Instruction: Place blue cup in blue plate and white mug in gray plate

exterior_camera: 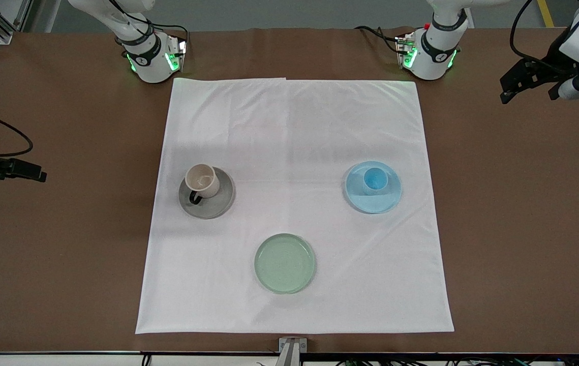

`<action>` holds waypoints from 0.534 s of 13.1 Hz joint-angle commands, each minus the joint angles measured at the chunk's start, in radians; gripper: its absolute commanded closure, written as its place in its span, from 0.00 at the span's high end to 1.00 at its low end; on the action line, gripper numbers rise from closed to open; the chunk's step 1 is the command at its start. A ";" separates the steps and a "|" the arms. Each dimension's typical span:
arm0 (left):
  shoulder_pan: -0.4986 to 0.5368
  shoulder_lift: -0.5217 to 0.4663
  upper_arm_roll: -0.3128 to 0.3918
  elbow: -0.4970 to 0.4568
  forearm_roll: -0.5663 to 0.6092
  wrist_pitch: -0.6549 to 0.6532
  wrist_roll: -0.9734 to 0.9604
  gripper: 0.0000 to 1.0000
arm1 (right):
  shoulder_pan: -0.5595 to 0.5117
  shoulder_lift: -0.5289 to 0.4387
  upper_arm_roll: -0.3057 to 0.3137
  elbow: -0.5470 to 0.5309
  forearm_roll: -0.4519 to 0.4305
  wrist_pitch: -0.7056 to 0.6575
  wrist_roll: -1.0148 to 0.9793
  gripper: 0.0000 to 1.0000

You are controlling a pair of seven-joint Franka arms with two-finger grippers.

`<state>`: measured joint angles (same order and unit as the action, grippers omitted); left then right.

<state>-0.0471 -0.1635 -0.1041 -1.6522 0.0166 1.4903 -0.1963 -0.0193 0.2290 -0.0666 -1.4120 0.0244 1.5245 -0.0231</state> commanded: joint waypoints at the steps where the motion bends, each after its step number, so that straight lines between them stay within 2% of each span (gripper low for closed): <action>1: 0.004 -0.001 0.001 0.002 -0.011 0.008 0.020 1.00 | 0.039 -0.143 -0.007 -0.183 -0.004 0.061 0.006 1.00; 3: 0.003 -0.001 0.001 0.002 -0.011 0.008 0.018 1.00 | 0.044 -0.197 -0.031 -0.231 -0.004 0.074 0.006 1.00; 7: 0.003 -0.005 0.000 -0.005 -0.011 0.007 0.020 1.00 | 0.033 -0.249 -0.035 -0.209 -0.008 0.010 0.000 1.00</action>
<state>-0.0472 -0.1632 -0.1041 -1.6528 0.0166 1.4915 -0.1961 0.0145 0.0370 -0.0995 -1.5890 0.0227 1.5469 -0.0215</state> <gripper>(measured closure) 0.000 0.000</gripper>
